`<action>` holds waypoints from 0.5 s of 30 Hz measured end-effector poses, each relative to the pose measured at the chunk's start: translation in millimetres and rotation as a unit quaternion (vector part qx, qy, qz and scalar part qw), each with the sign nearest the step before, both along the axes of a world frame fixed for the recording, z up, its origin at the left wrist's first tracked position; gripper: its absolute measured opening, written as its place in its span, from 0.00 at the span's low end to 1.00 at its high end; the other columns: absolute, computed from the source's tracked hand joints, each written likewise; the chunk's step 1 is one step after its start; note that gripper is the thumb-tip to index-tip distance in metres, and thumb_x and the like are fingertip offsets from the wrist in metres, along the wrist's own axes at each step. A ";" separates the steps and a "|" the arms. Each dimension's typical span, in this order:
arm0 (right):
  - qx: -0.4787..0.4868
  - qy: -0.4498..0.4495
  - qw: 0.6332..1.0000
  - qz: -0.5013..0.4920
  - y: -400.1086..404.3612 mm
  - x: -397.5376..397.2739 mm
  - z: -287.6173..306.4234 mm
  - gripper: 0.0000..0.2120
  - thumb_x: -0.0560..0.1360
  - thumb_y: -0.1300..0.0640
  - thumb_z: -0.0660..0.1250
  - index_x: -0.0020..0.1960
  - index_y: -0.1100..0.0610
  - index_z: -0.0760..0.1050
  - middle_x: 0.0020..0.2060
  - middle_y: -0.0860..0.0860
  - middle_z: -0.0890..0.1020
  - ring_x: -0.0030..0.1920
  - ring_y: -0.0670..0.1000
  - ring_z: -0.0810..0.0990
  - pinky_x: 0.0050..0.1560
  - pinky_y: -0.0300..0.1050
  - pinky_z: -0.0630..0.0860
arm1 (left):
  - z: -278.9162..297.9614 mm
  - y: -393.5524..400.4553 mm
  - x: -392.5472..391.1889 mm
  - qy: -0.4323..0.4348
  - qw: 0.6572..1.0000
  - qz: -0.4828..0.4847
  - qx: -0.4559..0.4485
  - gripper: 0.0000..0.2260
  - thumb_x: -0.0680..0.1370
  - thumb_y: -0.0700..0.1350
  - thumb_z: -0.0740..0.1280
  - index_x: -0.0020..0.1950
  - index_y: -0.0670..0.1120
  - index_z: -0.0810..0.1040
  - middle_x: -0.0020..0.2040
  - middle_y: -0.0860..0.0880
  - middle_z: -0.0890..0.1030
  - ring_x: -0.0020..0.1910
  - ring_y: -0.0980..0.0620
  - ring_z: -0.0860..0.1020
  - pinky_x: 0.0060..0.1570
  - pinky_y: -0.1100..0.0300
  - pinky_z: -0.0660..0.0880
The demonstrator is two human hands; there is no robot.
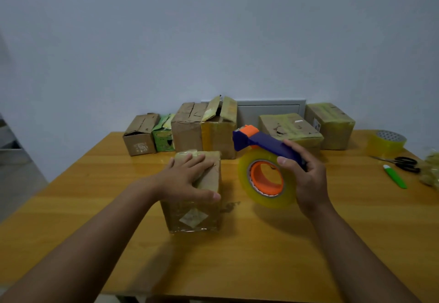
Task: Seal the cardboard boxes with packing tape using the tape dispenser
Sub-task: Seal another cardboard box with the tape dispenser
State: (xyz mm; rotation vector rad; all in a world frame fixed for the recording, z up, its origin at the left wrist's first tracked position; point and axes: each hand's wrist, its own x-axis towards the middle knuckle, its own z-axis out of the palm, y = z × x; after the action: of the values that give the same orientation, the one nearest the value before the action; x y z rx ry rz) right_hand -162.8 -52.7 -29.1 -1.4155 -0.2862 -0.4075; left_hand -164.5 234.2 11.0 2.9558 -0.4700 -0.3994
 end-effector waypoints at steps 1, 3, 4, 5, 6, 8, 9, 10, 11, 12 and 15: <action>-0.002 0.000 1.000 0.006 1.0 0.3 0.4 0.26 0.65 0.48 0.73 0.62 0.52 0.78 0.55 0.48 0.81 0.52 0.47 0.82 0.45 0.39 0.78 | -0.8 -1.1 -0.7 -0.003 1.000 0.001 -0.002 0.54 0.55 0.85 0.47 0.78 0.63 0.42 0.79 0.56 0.39 0.77 0.49 0.36 0.73 0.40 0.34; -0.002 0.003 1.000 0.019 3.2 1.7 2.6 0.27 0.63 0.45 0.73 0.61 0.49 0.79 0.54 0.47 0.82 0.53 0.49 0.81 0.46 0.41 0.79 | 3.7 -5.5 -3.9 -0.011 0.999 0.009 -0.037 0.49 0.60 0.82 0.48 0.78 0.62 0.47 0.80 0.55 0.42 0.78 0.49 0.38 0.74 0.41 0.37; 0.000 0.003 1.000 0.026 3.9 2.5 4.1 0.26 0.63 0.45 0.73 0.60 0.48 0.80 0.55 0.47 0.82 0.54 0.50 0.81 0.48 0.43 0.79 | 10.0 -8.3 -6.8 -0.017 0.996 0.023 -0.087 0.45 0.64 0.80 0.50 0.78 0.61 0.52 0.80 0.54 0.47 0.78 0.49 0.43 0.75 0.42 0.43; 0.000 0.002 0.999 0.034 4.6 3.3 5.6 0.25 0.63 0.45 0.73 0.59 0.47 0.80 0.55 0.48 0.82 0.55 0.51 0.81 0.49 0.45 0.79 | 16.2 -10.8 -8.6 -0.030 0.985 0.048 -0.161 0.39 0.70 0.76 0.53 0.77 0.60 0.58 0.79 0.53 0.54 0.77 0.49 0.52 0.74 0.45 0.55; 0.000 0.000 0.999 0.043 5.1 4.0 7.2 0.25 0.63 0.45 0.73 0.59 0.47 0.80 0.56 0.48 0.82 0.56 0.53 0.81 0.50 0.48 0.79 | 22.2 -14.1 -9.1 -0.049 0.964 0.076 -0.249 0.31 0.75 0.70 0.56 0.74 0.57 0.65 0.75 0.53 0.64 0.73 0.50 0.63 0.66 0.51 0.66; -0.005 -0.002 0.998 0.057 6.2 5.4 10.4 0.25 0.63 0.46 0.73 0.59 0.47 0.80 0.57 0.49 0.82 0.56 0.54 0.81 0.51 0.52 0.79 | 32.4 -21.2 -6.9 -0.077 0.898 0.139 -0.411 0.18 0.80 0.61 0.58 0.63 0.52 0.76 0.63 0.51 0.78 0.58 0.54 0.77 0.52 0.59 0.74; -0.008 -0.004 0.998 0.062 7.3 6.1 12.1 0.25 0.63 0.46 0.73 0.60 0.48 0.80 0.57 0.48 0.82 0.57 0.54 0.81 0.52 0.52 0.79 | 37.9 -24.1 -5.4 -0.063 0.865 0.167 -0.468 0.17 0.81 0.59 0.58 0.58 0.49 0.78 0.57 0.49 0.81 0.53 0.53 0.79 0.50 0.58 0.76; -0.012 -0.007 0.998 0.066 8.5 6.8 13.7 0.25 0.63 0.46 0.72 0.60 0.48 0.80 0.57 0.47 0.82 0.57 0.54 0.81 0.52 0.52 0.79 | 42.5 -26.9 -3.7 -0.034 0.837 0.189 -0.512 0.19 0.81 0.59 0.58 0.56 0.46 0.79 0.53 0.46 0.83 0.49 0.51 0.81 0.49 0.56 0.77; -0.015 -0.009 0.997 0.070 9.9 7.3 15.1 0.26 0.63 0.46 0.72 0.60 0.49 0.80 0.56 0.46 0.82 0.56 0.53 0.81 0.52 0.52 0.79 | 44.5 -28.7 -1.1 -0.001 0.818 0.199 -0.540 0.21 0.81 0.59 0.59 0.55 0.44 0.80 0.50 0.45 0.84 0.46 0.50 0.81 0.48 0.56 0.78; -0.018 -0.011 0.997 0.073 11.4 8.1 16.3 0.26 0.63 0.47 0.72 0.61 0.49 0.80 0.56 0.47 0.82 0.56 0.54 0.81 0.51 0.51 0.79 | 46.9 -31.0 0.0 0.030 0.806 0.200 -0.556 0.22 0.81 0.59 0.59 0.55 0.42 0.80 0.48 0.45 0.84 0.44 0.50 0.81 0.48 0.56 0.78; -0.019 -0.016 0.996 0.087 13.6 9.9 17.3 0.26 0.63 0.47 0.72 0.61 0.49 0.79 0.56 0.49 0.82 0.56 0.56 0.81 0.50 0.50 0.79 | 48.7 -34.0 2.5 0.093 0.766 0.191 -0.607 0.17 0.81 0.54 0.63 0.55 0.40 0.81 0.40 0.47 0.82 0.40 0.51 0.80 0.46 0.57 0.78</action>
State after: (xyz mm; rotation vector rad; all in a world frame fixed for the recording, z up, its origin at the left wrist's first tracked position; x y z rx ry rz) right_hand -152.9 -39.1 -11.7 -1.4097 -0.4413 -0.2837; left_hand -162.0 200.2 59.6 1.6368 -0.0156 -0.1941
